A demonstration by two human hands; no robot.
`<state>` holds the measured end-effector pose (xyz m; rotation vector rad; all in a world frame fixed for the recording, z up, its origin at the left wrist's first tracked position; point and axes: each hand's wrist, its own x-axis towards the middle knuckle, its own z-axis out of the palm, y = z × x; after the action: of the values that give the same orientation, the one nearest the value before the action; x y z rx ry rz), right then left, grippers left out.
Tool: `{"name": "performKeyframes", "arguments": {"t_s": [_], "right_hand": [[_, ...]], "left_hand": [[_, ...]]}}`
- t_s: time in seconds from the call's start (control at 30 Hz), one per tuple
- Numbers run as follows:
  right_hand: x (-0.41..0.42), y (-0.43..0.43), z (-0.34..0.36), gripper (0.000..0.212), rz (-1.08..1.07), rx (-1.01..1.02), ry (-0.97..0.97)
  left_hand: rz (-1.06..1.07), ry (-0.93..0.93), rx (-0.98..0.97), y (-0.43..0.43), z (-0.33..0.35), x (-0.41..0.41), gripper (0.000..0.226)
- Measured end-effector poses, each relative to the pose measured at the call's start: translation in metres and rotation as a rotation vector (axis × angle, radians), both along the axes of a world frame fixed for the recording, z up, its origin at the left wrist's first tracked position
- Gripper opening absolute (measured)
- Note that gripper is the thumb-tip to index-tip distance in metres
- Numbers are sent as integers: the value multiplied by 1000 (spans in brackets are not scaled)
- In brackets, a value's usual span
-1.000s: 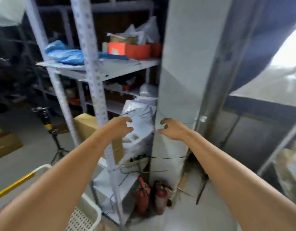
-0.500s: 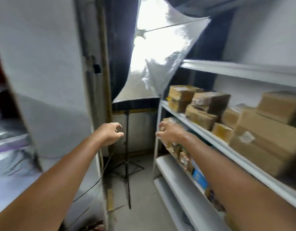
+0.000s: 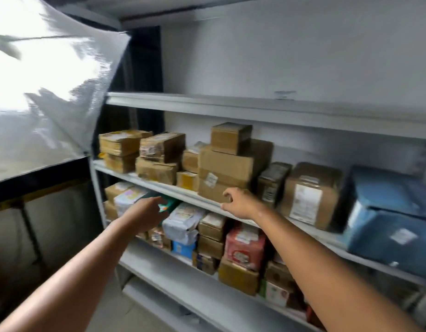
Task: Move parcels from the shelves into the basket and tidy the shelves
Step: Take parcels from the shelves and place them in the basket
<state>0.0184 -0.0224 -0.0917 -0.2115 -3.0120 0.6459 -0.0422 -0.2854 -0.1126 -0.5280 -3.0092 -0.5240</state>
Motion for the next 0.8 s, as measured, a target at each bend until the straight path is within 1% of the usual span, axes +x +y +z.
{"name": "performKeyframes", "arguments": {"t_s": [0.1, 0.17, 0.27, 0.37, 0.43, 0.5, 0.6, 0.67, 0.8], "right_hand": [[23, 47, 6, 48, -84, 5, 32], [38, 77, 9, 45, -128, 18, 59], [57, 117, 11, 41, -189, 26, 78], [70, 150, 12, 38, -267, -2, 145], [78, 169, 15, 38, -312, -8, 208], [83, 184, 18, 32, -346, -3, 261], [86, 205, 21, 28, -381, 43, 303], [85, 216, 21, 30, -410, 48, 331], [80, 230, 18, 46, -503, 48, 349]], "left_hand": [[-104, 2, -4, 57, 5, 4, 37], [-155, -43, 43, 93, 7, 7, 40], [-225, -51, 64, 142, 10, 16, 43], [-261, -35, 54, 182, 11, 23, 42], [-285, -15, 68, 207, 12, 26, 37], [-313, -18, 83, 231, 11, 27, 33], [-342, -44, 138, 265, 10, 25, 36], [-367, -67, 186, 289, 9, 19, 44], [-398, -63, 275, 331, 7, 6, 60]]}}
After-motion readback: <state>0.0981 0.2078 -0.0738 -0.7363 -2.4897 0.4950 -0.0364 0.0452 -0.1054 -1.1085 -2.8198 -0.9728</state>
